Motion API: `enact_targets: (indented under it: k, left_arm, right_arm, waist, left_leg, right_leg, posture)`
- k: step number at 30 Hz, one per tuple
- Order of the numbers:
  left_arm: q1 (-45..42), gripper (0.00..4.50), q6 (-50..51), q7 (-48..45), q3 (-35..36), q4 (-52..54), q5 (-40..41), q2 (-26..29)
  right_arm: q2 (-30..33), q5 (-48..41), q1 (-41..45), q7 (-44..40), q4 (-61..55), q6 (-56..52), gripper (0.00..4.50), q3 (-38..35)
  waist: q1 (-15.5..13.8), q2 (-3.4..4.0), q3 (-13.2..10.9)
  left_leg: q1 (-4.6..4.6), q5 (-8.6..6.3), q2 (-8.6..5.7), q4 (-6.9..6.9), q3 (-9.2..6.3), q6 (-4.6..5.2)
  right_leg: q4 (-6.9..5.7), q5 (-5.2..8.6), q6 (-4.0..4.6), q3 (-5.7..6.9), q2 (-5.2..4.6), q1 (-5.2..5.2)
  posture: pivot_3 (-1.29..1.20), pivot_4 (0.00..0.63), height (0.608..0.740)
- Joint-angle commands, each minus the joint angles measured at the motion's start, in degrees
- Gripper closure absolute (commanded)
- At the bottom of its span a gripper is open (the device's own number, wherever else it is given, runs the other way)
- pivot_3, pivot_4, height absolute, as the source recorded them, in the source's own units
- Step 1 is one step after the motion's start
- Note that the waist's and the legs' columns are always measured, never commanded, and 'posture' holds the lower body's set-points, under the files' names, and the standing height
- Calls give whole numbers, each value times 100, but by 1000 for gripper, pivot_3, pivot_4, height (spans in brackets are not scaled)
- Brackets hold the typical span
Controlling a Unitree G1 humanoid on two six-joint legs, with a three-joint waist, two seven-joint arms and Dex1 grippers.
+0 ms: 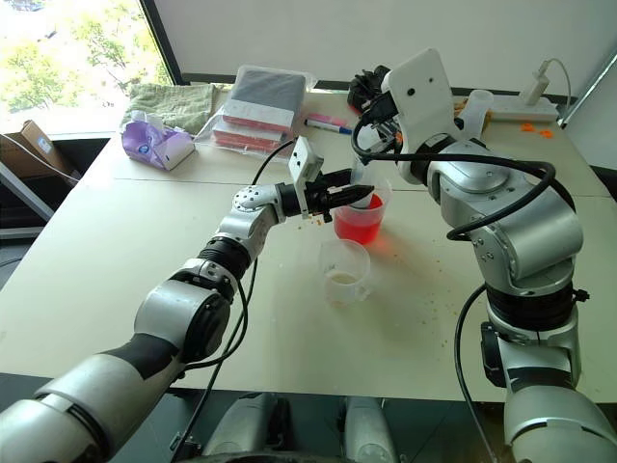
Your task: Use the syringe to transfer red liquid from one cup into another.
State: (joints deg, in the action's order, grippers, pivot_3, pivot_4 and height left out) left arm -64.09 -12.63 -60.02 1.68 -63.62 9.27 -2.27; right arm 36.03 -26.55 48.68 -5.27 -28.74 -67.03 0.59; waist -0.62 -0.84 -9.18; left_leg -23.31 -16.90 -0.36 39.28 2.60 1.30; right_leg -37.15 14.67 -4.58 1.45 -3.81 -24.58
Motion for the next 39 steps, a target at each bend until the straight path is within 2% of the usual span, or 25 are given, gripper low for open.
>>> enact_targets:
  k: [1,39]
  left_arm:
    - [156,3045,-25,-282,-259,37,-184,-145]
    - [372,3045,127,-355,-404,298,-218,-183]
  right_arm:
    - [45,285,193,-42,-80,266,4455,-204]
    - [186,760,730,-398,403,663,4455,-459]
  waist:
    - [0,0,0]
    - [0,0,0]
  left_leg:
    - [0,0,0,0,0,0]
    - [0,0,0,0,0,0]
  right_leg:
    - [0,0,0,0,0,0]
    - [1,0,0,0,-2,0]
  posture:
    - [0,150,740]
    - [0,150,740]
